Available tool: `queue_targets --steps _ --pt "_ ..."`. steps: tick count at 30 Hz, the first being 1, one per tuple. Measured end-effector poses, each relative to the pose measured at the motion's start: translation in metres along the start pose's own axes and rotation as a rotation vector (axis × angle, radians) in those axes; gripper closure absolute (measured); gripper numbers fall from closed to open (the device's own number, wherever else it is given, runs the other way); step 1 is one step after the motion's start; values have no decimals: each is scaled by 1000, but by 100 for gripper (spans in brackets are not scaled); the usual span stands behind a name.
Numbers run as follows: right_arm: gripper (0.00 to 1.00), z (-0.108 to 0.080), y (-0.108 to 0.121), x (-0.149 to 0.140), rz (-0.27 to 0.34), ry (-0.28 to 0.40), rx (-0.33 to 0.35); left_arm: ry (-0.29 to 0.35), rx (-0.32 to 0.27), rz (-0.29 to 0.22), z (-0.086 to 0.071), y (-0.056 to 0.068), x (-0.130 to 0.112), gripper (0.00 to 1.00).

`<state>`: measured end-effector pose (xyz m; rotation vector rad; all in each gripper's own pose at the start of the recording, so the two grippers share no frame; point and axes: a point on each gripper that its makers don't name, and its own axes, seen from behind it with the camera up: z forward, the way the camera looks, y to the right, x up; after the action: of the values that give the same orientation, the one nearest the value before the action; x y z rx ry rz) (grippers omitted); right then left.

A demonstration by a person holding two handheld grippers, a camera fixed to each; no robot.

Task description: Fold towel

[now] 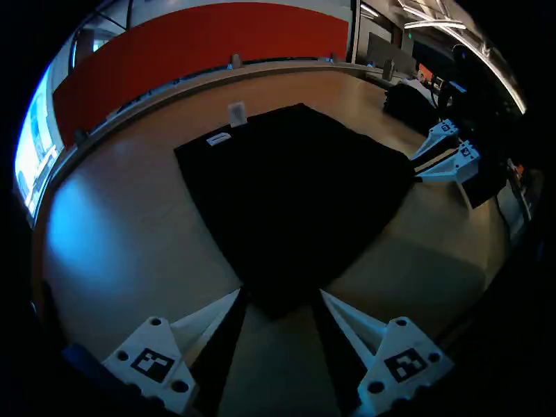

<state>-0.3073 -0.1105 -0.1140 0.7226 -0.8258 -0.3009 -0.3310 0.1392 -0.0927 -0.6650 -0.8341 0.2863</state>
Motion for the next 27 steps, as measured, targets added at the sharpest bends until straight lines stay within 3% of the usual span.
queue_targets --steps 2,8,12,14,27 --pt "74 0 -1 0 0 0 2 -1 3 1 0 0 0 47" --pt "84 -1 -3 2 11 -6 14 -7 3 -16 3 1 0 51" --pt "87 0 -7 5 15 -5 27 -13 41 -42 2 -7 1 82" --pt "88 0 -9 8 14 0 26 -16 47 -55 1 -8 1 86" --pt "88 -16 -6 30 48 53 0 -7 32 -82 -6 4 12 90"
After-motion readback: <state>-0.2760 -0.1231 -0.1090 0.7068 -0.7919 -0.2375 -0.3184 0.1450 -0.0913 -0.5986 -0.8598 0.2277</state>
